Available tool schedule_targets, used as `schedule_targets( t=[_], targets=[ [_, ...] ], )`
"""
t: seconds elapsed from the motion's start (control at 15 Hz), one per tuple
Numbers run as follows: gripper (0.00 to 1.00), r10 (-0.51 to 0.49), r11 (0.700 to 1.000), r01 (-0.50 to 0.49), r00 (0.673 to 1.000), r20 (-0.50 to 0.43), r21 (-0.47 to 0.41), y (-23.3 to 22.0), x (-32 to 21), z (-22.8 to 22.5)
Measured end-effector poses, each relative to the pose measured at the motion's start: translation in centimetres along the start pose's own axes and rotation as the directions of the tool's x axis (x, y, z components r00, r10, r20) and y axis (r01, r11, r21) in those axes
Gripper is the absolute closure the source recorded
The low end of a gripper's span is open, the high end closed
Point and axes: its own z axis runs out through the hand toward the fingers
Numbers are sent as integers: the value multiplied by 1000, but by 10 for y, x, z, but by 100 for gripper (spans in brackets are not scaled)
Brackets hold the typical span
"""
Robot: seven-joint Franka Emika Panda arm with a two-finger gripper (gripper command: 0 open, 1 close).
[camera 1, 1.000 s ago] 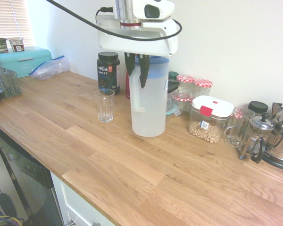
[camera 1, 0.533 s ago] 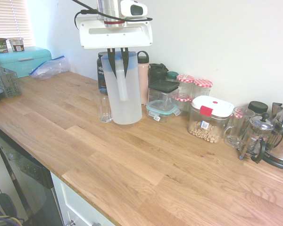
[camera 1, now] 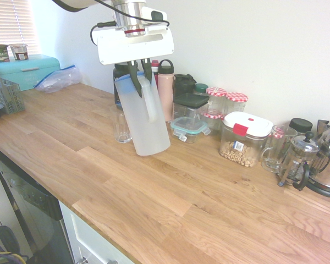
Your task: Pour me some water
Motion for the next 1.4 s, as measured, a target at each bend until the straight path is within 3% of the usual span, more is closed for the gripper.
schedule_targets(
  t=[0.33, 0.87, 1.07, 1.4],
  targets=[
    [100, -99, 985, 105, 994, 51, -134, -35, 24, -2],
    [100, -157, 906, 202, 976, 148, -372, -81, 53, 14],
    [100, -164, 879, 223, 971, 171, -421, -94, 59, 24],
    [100, -171, 867, 232, 970, 174, -442, -101, 58, 22]
  ],
)
